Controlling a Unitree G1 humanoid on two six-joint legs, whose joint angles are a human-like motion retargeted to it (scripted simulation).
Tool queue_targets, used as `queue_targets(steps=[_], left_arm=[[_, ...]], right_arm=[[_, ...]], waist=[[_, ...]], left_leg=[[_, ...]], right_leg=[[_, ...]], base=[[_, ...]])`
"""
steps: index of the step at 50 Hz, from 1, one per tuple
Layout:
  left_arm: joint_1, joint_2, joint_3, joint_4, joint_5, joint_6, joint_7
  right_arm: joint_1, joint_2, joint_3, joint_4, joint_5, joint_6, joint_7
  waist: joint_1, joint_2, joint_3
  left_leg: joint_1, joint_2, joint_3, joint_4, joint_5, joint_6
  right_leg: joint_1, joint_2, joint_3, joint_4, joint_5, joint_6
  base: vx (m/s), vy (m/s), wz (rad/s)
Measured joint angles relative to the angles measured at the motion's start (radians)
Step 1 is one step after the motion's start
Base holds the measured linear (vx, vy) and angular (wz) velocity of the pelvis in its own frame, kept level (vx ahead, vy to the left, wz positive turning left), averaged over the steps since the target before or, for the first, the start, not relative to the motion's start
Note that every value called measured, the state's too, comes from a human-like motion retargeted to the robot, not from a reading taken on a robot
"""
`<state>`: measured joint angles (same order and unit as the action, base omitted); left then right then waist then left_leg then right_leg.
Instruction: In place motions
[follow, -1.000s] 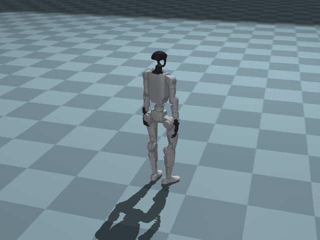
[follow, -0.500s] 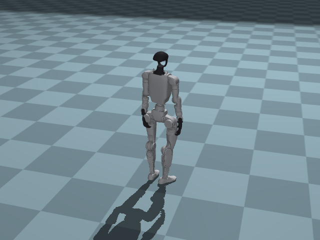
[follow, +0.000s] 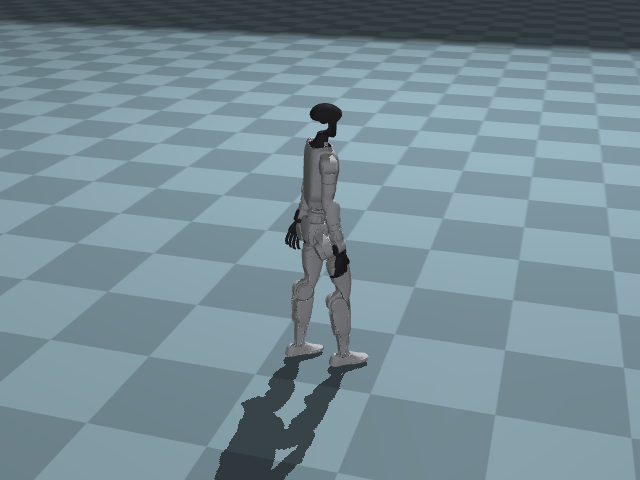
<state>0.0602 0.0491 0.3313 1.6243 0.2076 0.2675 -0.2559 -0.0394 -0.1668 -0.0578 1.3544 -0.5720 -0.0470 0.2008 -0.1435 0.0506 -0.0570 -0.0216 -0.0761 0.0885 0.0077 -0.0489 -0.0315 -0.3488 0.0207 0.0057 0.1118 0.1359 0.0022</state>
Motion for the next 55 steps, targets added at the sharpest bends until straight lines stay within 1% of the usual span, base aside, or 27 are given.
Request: queue_targets(steps=[2,3,5,7,8,10,12,15,18,20,22,25,27,29,30,33,36,38,40,41,43,44,47,50,52,55], left_arm=[[-0.019,0.017,-0.017,-0.01,0.007,0.007,-0.004],[-0.029,0.027,-0.021,-0.015,0.015,0.012,-0.002],[-0.043,0.043,-0.019,-0.026,0.036,0.025,0.011],[-0.045,0.052,-0.016,-0.04,0.05,0.031,0.022],[-0.038,0.055,-0.019,-0.049,0.05,0.023,0.024],[-0.022,0.058,-0.027,-0.057,0.037,-0.009,0.003],[-0.02,0.057,-0.022,-0.057,0.016,-0.032,-0.036],[-0.026,0.043,0.013,-0.05,-0.016,-0.031,-0.078],[-0.027,0.018,0.037,-0.046,-0.054,-0.038,-0.084],[-0.026,0.001,0.044,-0.048,-0.064,-0.042,-0.081],[-0.025,-0.011,0.041,-0.051,-0.056,-0.046,-0.085],[-0.027,-0.025,0.021,-0.051,-0.03,-0.051,-0.081],[-0.027,-0.036,-0.012,-0.054,-0.024,-0.065,-0.075],[-0.036,-0.039,-0.044,-0.062,-0.011,-0.073,-0.09],[-0.043,-0.039,-0.058,-0.069,0.002,-0.072,-0.102],[-0.06,-0.038,-0.089,-0.091,0.056,-0.054,-0.097],[-0.071,-0.039,-0.119,-0.126,0.069,-0.066,-0.06],[-0.077,-0.036,-0.138,-0.153,0.067,-0.078,-0.049],[-0.081,-0.036,-0.149,-0.173,0.066,-0.083,-0.043],[-0.081,-0.039,-0.15,-0.177,0.065,-0.086,-0.037],[-0.08,-0.044,-0.149,-0.178,0.06,-0.092,-0.021],[-0.078,-0.046,-0.148,-0.175,0.055,-0.096,-0.013],[-0.071,-0.048,-0.143,-0.155,0.041,-0.105,0.006],[-0.058,-0.043,-0.139,-0.123,0.047,-0.098,0.014],[-0.056,-0.04,-0.138,-0.095,0.057,-0.087,0.014],[-0.065,-0.037,-0.149,-0.064,0.061,-0.072,0.012]], right_arm=[[-0.01,-0.002,0.005,0.016,0.031,-0.005,-0.02],[-0.012,-0.004,0.001,0.027,0.039,-0.004,-0.027],[-0.014,-0.009,-0.014,0.065,0.056,0.003,-0.041],[-0.018,-0.018,-0.036,0.123,0.073,0.012,-0.059],[-0.011,-0.027,-0.051,0.16,0.087,0.021,-0.071],[0.004,-0.042,-0.082,0.217,0.111,0.035,-0.091],[0.013,-0.053,-0.113,0.257,0.136,0.044,-0.109],[0.02,-0.063,-0.148,0.302,0.177,0.052,-0.146],[0.024,-0.066,-0.161,0.335,0.209,0.057,-0.179],[0.029,-0.063,-0.163,0.346,0.22,0.063,-0.189],[0.034,-0.058,-0.161,0.346,0.222,0.074,-0.186],[0.029,-0.046,-0.157,0.346,0.209,0.086,-0.167],[0.027,-0.035,-0.153,0.327,0.192,0.079,-0.169],[0.024,-0.021,-0.135,0.291,0.171,0.065,-0.177],[0.022,-0.015,-0.123,0.273,0.16,0.058,-0.181],[0.017,-0.006,-0.093,0.239,0.118,0.053,-0.178],[0.007,-0.002,-0.076,0.207,0.081,0.056,-0.157],[0.001,-0.002,-0.068,0.181,0.063,0.057,-0.137],[-0.001,-0.004,-0.065,0.156,0.05,0.055,-0.118],[-0.002,-0.007,-0.065,0.148,0.046,0.055,-0.111],[-0.009,-0.014,-0.068,0.138,0.04,0.054,-0.101],[-0.016,-0.018,-0.071,0.137,0.038,0.055,-0.1],[-0.034,-0.029,-0.083,0.137,0.04,0.06,-0.099],[-0.037,-0.036,-0.095,0.134,0.058,0.061,-0.087],[-0.032,-0.042,-0.107,0.135,0.076,0.064,-0.078],[-0.022,-0.046,-0.14,0.143,0.1,0.067,-0.086]], waist=[[-0.038,0.026,0.032],[-0.048,0.036,0.042],[-0.055,0.05,0.047],[-0.04,0.059,0.031],[-0.018,0.062,0.013],[0.015,0.068,-0.016],[0.03,0.072,-0.027],[0.036,0.083,-0.039],[0.017,0.099,-0.063],[0.003,0.105,-0.077],[0.003,0.099,-0.087],[0.05,0.094,-0.114],[0.023,0.102,-0.109],[0.005,0.1,-0.094],[-0.003,0.096,-0.086],[0.009,0.063,-0.098],[0.006,-0.008,-0.104],[0.019,-0.048,-0.097],[0.034,-0.064,-0.093],[0.046,-0.065,-0.091],[0.069,-0.063,-0.088],[0.079,-0.057,-0.086],[0.108,-0.02,-0.075],[0.116,0.026,-0.072],[0.112,0.045,-0.074],[0.075,0.059,-0.077]], left_leg=[[0.004,0.019,0.065,-0.008,-0.011,0.004],[0.005,0.032,0.102,-0.016,-0.012,0.0],[0.009,0.044,0.179,-0.028,-0.023,-0.003],[0.009,0.058,0.25,-0.033,-0.031,-0.013],[0.01,0.063,0.311,-0.037,-0.038,-0.019],[0.017,0.071,0.402,-0.043,-0.048,-0.032],[0.028,0.074,0.452,-0.049,-0.055,-0.042],[0.042,0.082,0.523,-0.054,-0.065,-0.058],[0.048,0.091,0.584,-0.055,-0.07,-0.075],[0.058,0.093,0.618,-0.05,-0.073,-0.088],[0.081,0.088,0.652,-0.048,-0.069,-0.106],[0.104,0.095,0.73,-0.037,-0.053,-0.143],[0.117,0.111,0.727,-0.014,-0.033,-0.158],[0.135,0.124,0.741,0.017,-0.003,-0.173],[0.145,0.129,0.751,0.035,0.016,-0.18],[0.141,0.145,0.777,0.128,0.108,-0.178],[0.069,0.172,0.707,0.323,0.208,-0.127],[-0.006,0.2,0.62,0.485,0.24,-0.079],[-0.065,0.19,0.505,0.562,0.214,-0.086],[-0.084,0.169,0.437,0.556,0.19,-0.107],[-0.105,0.138,0.34,0.51,0.148,-0.138],[-0.105,0.134,0.319,0.466,0.131,-0.143],[-0.084,0.144,0.298,0.286,0.082,-0.136],[-0.075,0.141,0.258,0.112,0.019,-0.132],[-0.105,0.135,0.198,0.065,-0.007,-0.164],[-0.171,0.117,0.088,0.079,-0.012,-0.16]], right_leg=[[0.008,-0.048,-0.243,0.008,-0.073,-0.028],[0.021,-0.07,-0.378,0.003,-0.106,-0.026],[0.048,-0.106,-0.607,-0.002,-0.138,-0.023],[0.052,-0.118,-0.694,0.009,-0.124,-0.039],[0.05,-0.12,-0.719,0.026,-0.105,-0.049],[0.042,-0.124,-0.727,0.065,-0.077,-0.063],[0.047,-0.131,-0.724,0.102,-0.073,-0.069],[0.073,-0.127,-0.725,0.125,-0.078,-0.075],[0.124,-0.124,-0.789,0.09,-0.086,-0.045],[0.172,-0.111,-0.861,0.034,-0.137,-0.005],[0.175,-0.078,-0.832,-0.032,-0.104,-0.026],[0.136,-0.04,-0.692,-0.064,-0.091,-0.062],[0.15,-0.025,-0.707,-0.094,-0.083,-0.065],[0.161,-0.006,-0.652,-0.111,-0.089,-0.074],[0.167,-0.002,-0.634,-0.115,-0.094,-0.078],[0.166,-0.041,-0.601,-0.095,-0.114,-0.068],[0.175,-0.116,-0.563,-0.084,-0.132,-0.053],[0.187,-0.153,-0.539,-0.083,-0.138,-0.048],[0.194,-0.166,-0.522,-0.084,-0.139,-0.045],[0.199,-0.163,-0.513,-0.088,-0.136,-0.047],[0.204,-0.155,-0.499,-0.093,-0.132,-0.051],[0.204,-0.146,-0.487,-0.093,-0.131,-0.055],[0.209,-0.099,-0.439,-0.094,-0.132,-0.065],[0.221,-0.044,-0.405,-0.099,-0.139,-0.068],[0.228,-0.028,-0.391,-0.102,-0.143,-0.066],[0.228,-0.037,-0.416,-0.103,-0.15,-0.059]], base=[[-0.32,-0.02,-1.74],[-0.27,-0.01,-1.91],[-0.13,0.0,-1.94],[0.08,-0.05,-2.12],[0.2,-0.08,-2.61],[0.23,-0.14,-2.45],[0.17,-0.15,-1.94],[0.16,-0.08,-1.66],[0.26,-0.15,-1.25],[0.36,-0.22,-1.06],[0.41,-0.23,-1.32],[0.36,-0.09,-1.56],[0.42,-0.16,-0.45],[0.34,-0.17,-0.45],[0.37,-0.24,-0.57],[0.33,-0.17,-0.55],[0.28,-0.12,-0.15],[0.28,-0.12,-0.45],[0.26,-0.08,-0.57],[0.25,-0.04,-0.71],[0.19,0.03,-0.82],[0.15,0.06,-0.87],[0.24,0.04,-1.0],[0.19,0.08,-0.81],[0.2,0.1,-0.4],[0.02,0.12,0.38]])
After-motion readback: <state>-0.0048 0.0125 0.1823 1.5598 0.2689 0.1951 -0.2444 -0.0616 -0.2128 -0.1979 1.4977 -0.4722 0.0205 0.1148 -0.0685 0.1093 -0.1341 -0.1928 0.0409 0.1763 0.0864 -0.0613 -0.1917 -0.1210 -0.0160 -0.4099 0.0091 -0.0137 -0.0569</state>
